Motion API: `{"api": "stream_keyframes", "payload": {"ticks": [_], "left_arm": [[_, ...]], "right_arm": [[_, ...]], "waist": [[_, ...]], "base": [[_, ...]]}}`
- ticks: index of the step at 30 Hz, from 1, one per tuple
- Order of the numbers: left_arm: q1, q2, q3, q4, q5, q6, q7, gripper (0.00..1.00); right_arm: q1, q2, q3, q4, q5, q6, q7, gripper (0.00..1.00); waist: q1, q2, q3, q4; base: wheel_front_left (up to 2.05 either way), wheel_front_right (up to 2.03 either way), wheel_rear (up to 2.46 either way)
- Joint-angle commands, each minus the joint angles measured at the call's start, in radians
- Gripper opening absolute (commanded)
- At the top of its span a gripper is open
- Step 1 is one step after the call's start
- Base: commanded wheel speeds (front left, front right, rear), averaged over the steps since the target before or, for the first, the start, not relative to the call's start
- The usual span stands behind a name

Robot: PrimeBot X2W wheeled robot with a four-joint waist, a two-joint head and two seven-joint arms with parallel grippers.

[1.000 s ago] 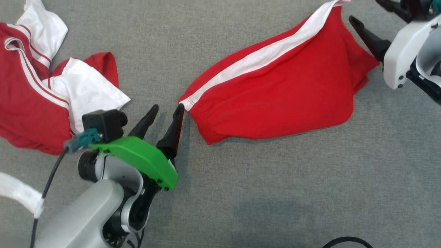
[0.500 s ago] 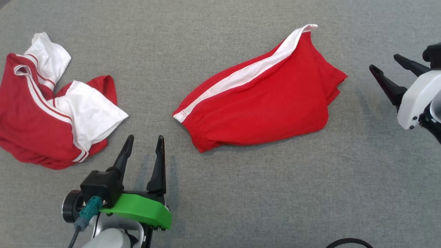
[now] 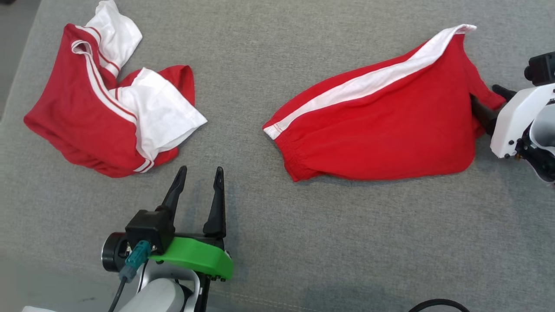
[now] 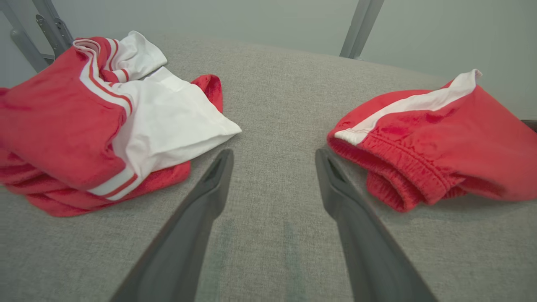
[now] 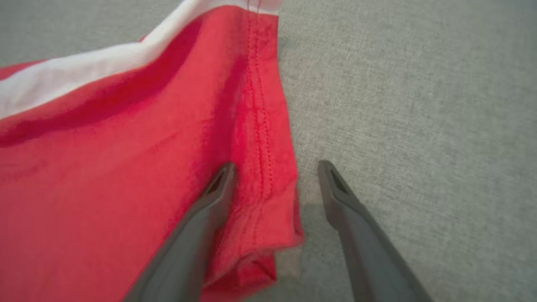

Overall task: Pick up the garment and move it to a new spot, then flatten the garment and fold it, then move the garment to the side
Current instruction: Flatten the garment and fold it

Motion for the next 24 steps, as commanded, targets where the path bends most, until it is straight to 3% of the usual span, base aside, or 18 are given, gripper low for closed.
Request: {"api": "stream_keyframes", "payload": {"ticks": [1, 8, 16, 17, 19, 20, 21, 24], "left_arm": [[0.013, -0.01, 0.007, 0.01, 0.015, -0.011, -0.003, 1.0], [0.029, -0.048, 0.051, 0.052, 0.053, -0.053, -0.003, 1.0], [0.05, -0.082, 0.085, 0.093, 0.073, -0.087, -0.003, 1.0], [0.051, -0.087, 0.088, 0.096, 0.074, -0.092, -0.003, 1.0], [0.055, -0.097, 0.091, 0.101, 0.078, -0.1, -0.003, 1.0], [0.057, -0.101, 0.092, 0.105, 0.079, -0.105, -0.003, 1.0], [0.057, -0.104, 0.094, 0.108, 0.08, -0.107, -0.003, 1.0], [0.064, -0.109, 0.104, 0.118, 0.086, -0.114, -0.003, 1.0]], "right_arm": [[-0.006, 0.005, 0.004, 0.018, -0.002, -0.001, 0.013, 1.0], [0.02, 0.055, 0.031, 0.03, 0.072, 0.003, 0.105, 1.0], [0.052, 0.029, 0.097, -0.031, 0.119, 0.003, 0.197, 1.0], [0.05, 0.022, 0.104, -0.032, 0.114, 0.002, 0.202, 0.88], [0.046, 0.009, 0.115, -0.03, 0.102, 0.001, 0.206, 0.46], [0.044, 0.004, 0.117, -0.025, 0.099, 0.0, 0.207, 0.36], [0.042, 0.0, 0.12, -0.018, 0.093, -0.001, 0.204, 0.0], [0.039, 0.007, 0.111, 0.004, 0.099, -0.002, 0.177, 0.0]], "waist": [[0.0, 0.0001, 0.024, 0.041], [0.0, 0.0001, 0.014, 0.058], [0.0, 0.0001, -0.023, 0.057], [0.0, 0.0001, -0.027, 0.057], [0.0, 0.0001, -0.031, 0.058], [0.0, 0.0001, -0.033, 0.06], [0.0, 0.0001, -0.034, 0.061], [0.0, 0.0001, -0.039, 0.059]], "base": [[0.0, 0.0, 0.0], [0.0, 0.0, 0.0], [0.0, 0.0, 0.0], [0.0, 0.0, 0.0], [0.0, 0.0, 0.0], [0.0, 0.0, 0.0], [0.0, 0.0, 0.0], [0.0, 0.0, 0.0]]}}
